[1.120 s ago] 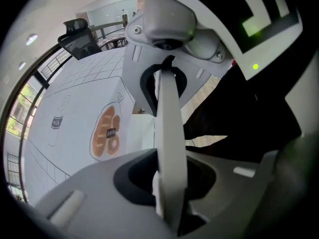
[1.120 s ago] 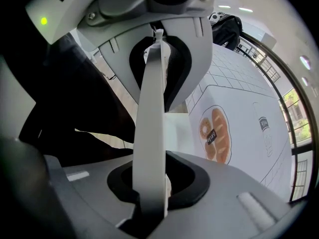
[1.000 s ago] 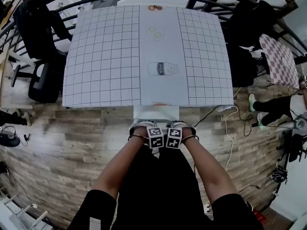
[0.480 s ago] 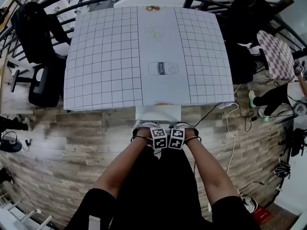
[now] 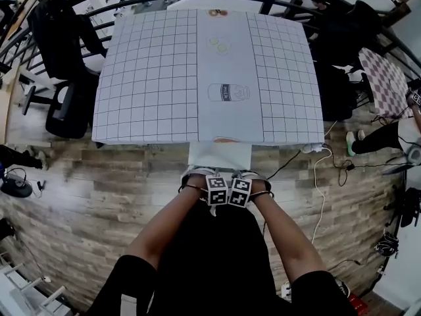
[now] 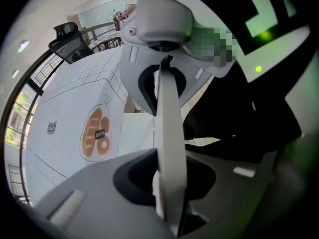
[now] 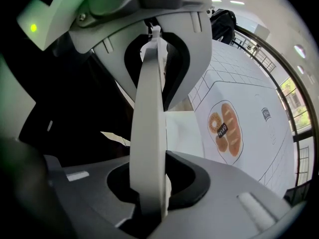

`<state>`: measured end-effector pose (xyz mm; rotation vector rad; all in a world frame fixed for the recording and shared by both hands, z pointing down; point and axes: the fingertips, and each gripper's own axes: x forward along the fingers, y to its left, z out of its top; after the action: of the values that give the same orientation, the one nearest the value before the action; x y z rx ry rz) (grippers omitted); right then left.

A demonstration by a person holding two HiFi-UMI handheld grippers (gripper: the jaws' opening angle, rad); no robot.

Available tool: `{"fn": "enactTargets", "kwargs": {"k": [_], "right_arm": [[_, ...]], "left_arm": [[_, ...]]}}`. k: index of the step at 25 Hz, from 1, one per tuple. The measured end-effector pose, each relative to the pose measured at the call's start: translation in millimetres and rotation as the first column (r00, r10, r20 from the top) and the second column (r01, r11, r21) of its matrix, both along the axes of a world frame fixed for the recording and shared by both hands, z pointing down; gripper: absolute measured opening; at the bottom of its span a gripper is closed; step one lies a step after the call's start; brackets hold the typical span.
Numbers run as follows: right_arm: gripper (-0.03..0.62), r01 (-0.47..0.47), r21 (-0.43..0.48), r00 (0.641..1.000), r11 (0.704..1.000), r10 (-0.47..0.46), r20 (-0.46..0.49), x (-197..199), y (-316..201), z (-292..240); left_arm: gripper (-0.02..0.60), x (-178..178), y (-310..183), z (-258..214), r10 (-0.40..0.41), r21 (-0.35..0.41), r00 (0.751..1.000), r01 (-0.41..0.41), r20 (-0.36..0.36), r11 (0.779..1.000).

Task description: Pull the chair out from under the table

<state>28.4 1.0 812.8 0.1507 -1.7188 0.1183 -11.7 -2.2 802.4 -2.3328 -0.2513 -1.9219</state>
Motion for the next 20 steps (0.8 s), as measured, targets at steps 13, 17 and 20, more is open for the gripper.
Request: {"fn": "enactTargets", "kwargs": {"k": [13, 17, 20], "right_arm": [[0.074, 0.028, -0.021, 1.000, 0.999, -0.028, -0.012, -4, 14, -3], [0.074, 0.022, -0.021, 1.000, 1.000, -0.022, 0.005, -6, 25, -3], [0.075, 0.022, -0.021, 1.000, 1.000, -0.021, 0.021, -8, 35, -3]], "left_arm": [[0.078, -5, 15, -5, -0.064, 0.021, 0.998, 0.064, 0.011, 0.998], [0.080, -6, 25, -5, -0.066, 0.020, 0.998, 0.066, 0.013, 0.998], [0.080, -8, 35, -4, -0.062, 0.018, 0.998, 0.062, 0.010, 0.998]]}}
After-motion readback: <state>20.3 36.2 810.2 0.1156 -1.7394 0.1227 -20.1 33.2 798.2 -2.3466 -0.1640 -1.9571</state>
